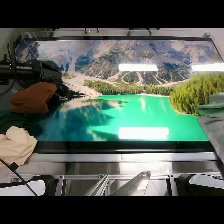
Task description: Fold the shirts.
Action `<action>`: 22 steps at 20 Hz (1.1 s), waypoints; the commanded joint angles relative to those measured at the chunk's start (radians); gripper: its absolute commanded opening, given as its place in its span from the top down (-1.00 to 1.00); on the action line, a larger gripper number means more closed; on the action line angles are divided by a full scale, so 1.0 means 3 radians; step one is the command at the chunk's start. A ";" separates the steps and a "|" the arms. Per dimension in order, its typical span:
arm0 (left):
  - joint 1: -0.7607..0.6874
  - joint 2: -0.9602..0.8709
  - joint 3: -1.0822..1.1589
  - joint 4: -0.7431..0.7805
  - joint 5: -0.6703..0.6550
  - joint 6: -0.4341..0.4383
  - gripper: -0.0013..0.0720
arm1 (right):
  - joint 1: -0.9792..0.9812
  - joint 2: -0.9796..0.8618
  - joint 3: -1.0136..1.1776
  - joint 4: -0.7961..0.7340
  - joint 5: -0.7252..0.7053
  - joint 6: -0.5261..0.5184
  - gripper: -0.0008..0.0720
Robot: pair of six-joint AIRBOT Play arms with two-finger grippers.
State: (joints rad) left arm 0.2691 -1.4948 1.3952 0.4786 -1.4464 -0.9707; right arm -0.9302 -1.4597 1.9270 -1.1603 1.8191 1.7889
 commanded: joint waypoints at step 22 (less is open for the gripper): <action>-0.0003 0.0000 -0.0337 -0.0036 0.0043 0.0154 0.94 | -0.0089 0.0557 -0.2600 -0.2138 -0.0376 0.0022 -0.46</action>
State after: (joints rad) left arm 0.2691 -1.4948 1.2942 0.4725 -1.4326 -0.9245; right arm -0.9577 -1.2869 1.1313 -1.8172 1.6722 1.7561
